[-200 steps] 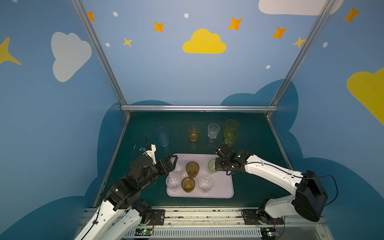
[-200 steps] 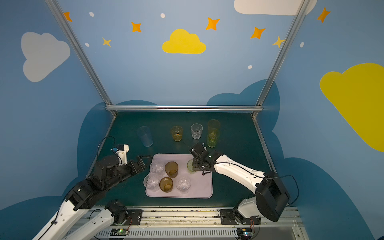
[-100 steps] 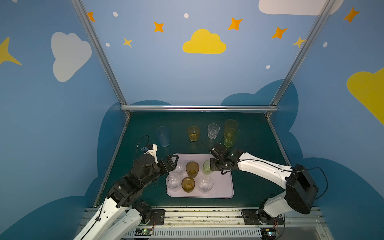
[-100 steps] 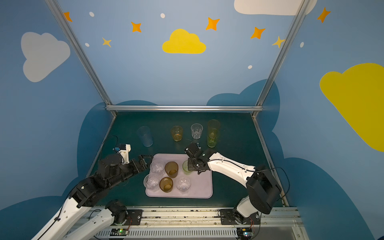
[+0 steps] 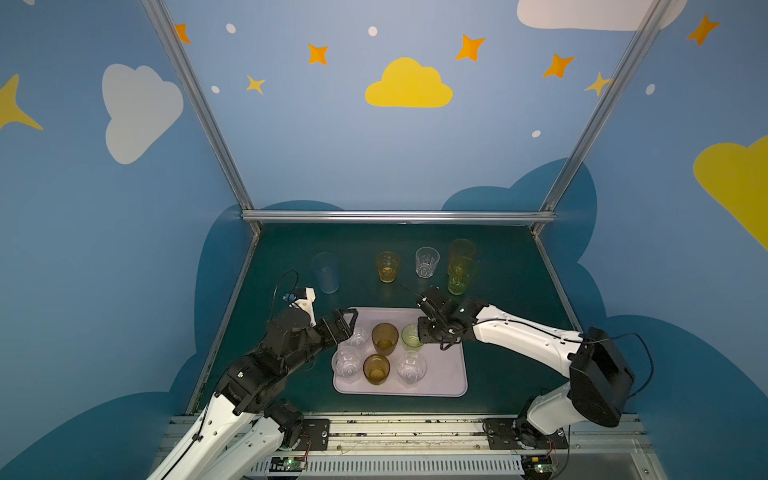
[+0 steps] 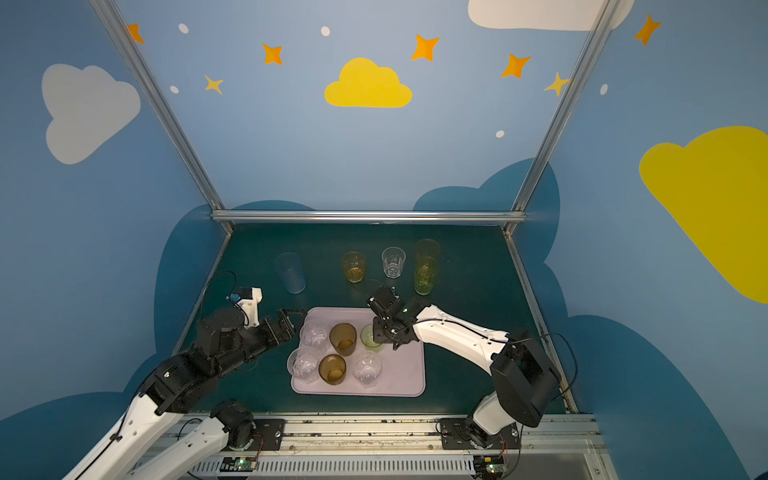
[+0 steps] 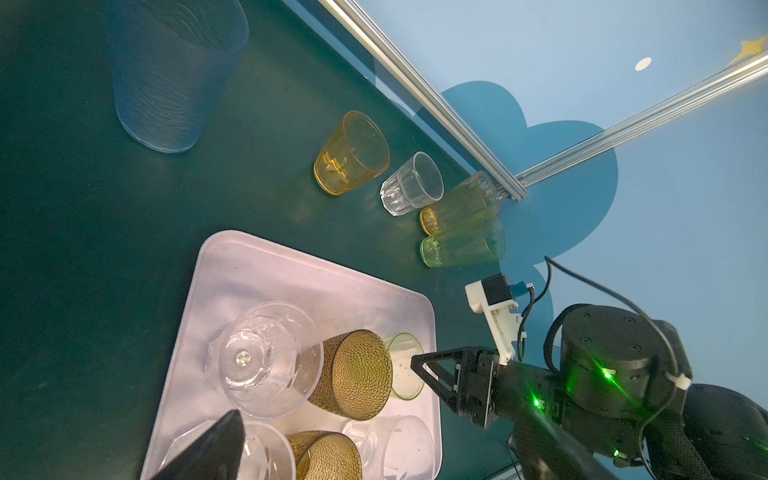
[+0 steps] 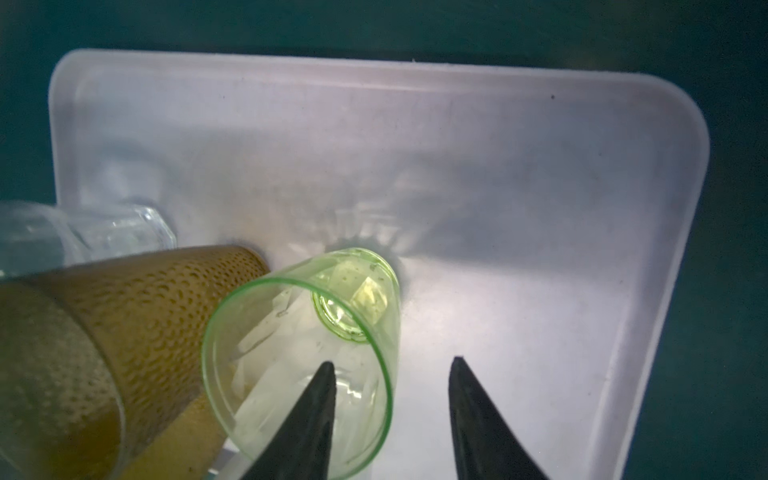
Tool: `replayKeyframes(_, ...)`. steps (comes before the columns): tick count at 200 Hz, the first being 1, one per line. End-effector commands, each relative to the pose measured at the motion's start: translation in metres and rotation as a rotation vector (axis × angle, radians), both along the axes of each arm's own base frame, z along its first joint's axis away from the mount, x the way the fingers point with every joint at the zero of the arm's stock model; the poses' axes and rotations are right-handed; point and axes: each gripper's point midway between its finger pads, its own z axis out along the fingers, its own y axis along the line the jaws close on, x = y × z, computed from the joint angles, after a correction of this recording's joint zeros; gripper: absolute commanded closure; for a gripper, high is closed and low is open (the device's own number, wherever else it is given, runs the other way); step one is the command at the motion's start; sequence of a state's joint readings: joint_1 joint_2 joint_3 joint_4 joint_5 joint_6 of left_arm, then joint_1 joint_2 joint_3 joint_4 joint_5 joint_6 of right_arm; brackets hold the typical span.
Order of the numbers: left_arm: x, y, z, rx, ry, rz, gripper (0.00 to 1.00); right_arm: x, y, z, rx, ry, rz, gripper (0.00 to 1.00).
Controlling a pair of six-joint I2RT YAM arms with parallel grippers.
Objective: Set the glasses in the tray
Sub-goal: 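Lower the lime-green glass onto the tray beside the gold glass and open right gripper, then move left gripper to the amber glass while right gripper draws back from the tray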
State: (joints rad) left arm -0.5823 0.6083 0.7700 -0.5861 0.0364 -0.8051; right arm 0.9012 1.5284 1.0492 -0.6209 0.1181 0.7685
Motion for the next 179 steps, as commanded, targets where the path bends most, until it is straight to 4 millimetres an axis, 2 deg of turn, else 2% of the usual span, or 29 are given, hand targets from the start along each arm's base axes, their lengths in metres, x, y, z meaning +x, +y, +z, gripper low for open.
replayKeyframes(1, 0.004, 0.001, 0.011, -0.005, -0.024, 0.010, 0.00, 0.007, -0.005, 0.011, -0.024, -0.033, -0.031, 0.45)
replayKeyframes(28, 0.012, 0.002, 0.018, 0.022, -0.039, 0.029, 0.00, 0.014, -0.011, 0.027, -0.032, -0.088, -0.035, 0.31)
replayKeyframes(50, 0.023, 0.000, 0.018, 0.061, -0.030, 0.046, 0.00, 0.016, -0.022, 0.044, -0.048, -0.117, -0.049, 0.24)
replayKeyframes(72, 0.035, -0.007, 0.010, 0.103, -0.008, 0.035, 0.00, 0.015, -0.032, 0.063, -0.051, -0.142, -0.048, 0.20)
replayKeyframes(89, 0.050, -0.005, 0.008, 0.140, 0.001, 0.084, 0.00, 0.014, -0.041, 0.075, -0.066, -0.171, -0.040, 0.19)
replayKeyframes(105, 0.058, -0.012, 0.010, 0.150, 0.022, 0.073, 0.00, 0.015, -0.047, 0.085, -0.066, -0.197, -0.034, 0.19)
replayKeyframes(138, 0.051, -0.010, 0.011, 0.151, 0.085, 0.076, 0.00, 0.020, -0.050, 0.095, -0.079, -0.217, -0.007, 0.19)
replayKeyframes(179, 0.040, 0.007, 0.020, 0.116, 0.004, 0.128, 0.00, 0.022, -0.046, 0.098, -0.067, -0.192, -0.010, 0.19)
